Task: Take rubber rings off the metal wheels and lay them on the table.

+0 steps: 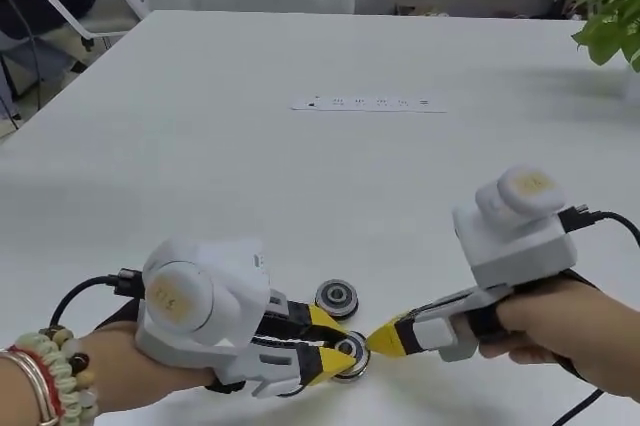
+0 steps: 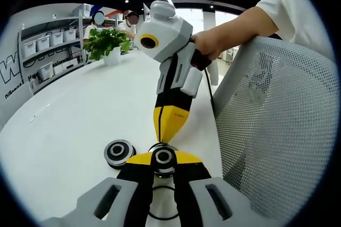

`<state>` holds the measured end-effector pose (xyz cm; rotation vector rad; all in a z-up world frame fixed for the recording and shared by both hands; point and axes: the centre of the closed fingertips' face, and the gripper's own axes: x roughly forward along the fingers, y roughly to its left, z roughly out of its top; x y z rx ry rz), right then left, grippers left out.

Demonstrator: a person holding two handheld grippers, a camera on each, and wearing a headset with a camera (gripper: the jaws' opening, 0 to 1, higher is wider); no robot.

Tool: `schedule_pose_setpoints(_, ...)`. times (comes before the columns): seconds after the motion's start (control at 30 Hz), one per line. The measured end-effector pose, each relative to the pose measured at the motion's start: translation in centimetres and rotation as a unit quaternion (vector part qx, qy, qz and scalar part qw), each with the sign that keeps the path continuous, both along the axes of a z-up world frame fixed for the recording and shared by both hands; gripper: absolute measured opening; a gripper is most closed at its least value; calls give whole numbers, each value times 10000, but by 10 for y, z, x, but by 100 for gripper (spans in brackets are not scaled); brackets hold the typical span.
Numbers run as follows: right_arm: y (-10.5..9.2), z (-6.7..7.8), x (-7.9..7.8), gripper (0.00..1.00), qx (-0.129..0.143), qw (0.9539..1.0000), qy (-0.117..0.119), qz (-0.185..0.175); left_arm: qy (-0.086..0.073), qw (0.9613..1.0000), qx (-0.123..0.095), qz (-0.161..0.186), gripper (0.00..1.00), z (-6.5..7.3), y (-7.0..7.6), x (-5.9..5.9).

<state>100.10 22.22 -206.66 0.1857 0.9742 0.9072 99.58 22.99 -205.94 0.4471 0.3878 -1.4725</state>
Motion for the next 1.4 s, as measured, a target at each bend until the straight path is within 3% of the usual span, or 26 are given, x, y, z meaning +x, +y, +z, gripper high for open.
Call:
schedule_pose_setpoints(0.17, 1, 3, -3, 0, 121, 9998, 126, -81, -5, 10000, -5, -39, 8, 0, 0, -1)
schedule_pose_setpoints(0.27, 5, 5, -5, 0, 79, 10000, 22, 51, -7, 10000, -6, -65, 8, 0, 0, -2)
schedule_pose_setpoints(0.57, 11, 10, -7, 0, 302, 9995, 34, 123, 29, 10000, -57, -55, 8, 0, 0, -2)
schedule_pose_setpoints(0.63, 14, 14, -6, 0, 465, 9989, 10, 106, 38, 10000, -67, -50, 8, 0, -1, -2)
schedule_pose_setpoints(0.7, 21, 26, -7, 0, 821, 9965, 8, 146, 40, 10000, -77, -39, 8, 0, -1, -2)
schedule_pose_setpoints(0.8, 12, 13, -7, 0, 317, 9993, -98, 143, 64, 9999, -82, -1, 8, 0, -1, -2)
schedule_pose_setpoints(0.9, 8, 6, -8, 0, 229, 9997, 35, 53, 131, 9999, -99, 54, 8, 0, -1, -2)
schedule_pose_setpoints(1.13, 10, 7, -6, 0, 97, 9997, -173, 167, 157, 9998, -8, 85, 8, 0, -2, -2)
schedule_pose_setpoints(1.23, 8, 5, -5, 0, 75, 9997, -147, 155, 225, 9997, 44, 116, 10, 1, -3, -3)
schedule_pose_setpoints(1.4, 6, 3, -4, 0, -1, 9997, -191, 163, 190, 9997, 158, 66, 10, 0, -3, -3)
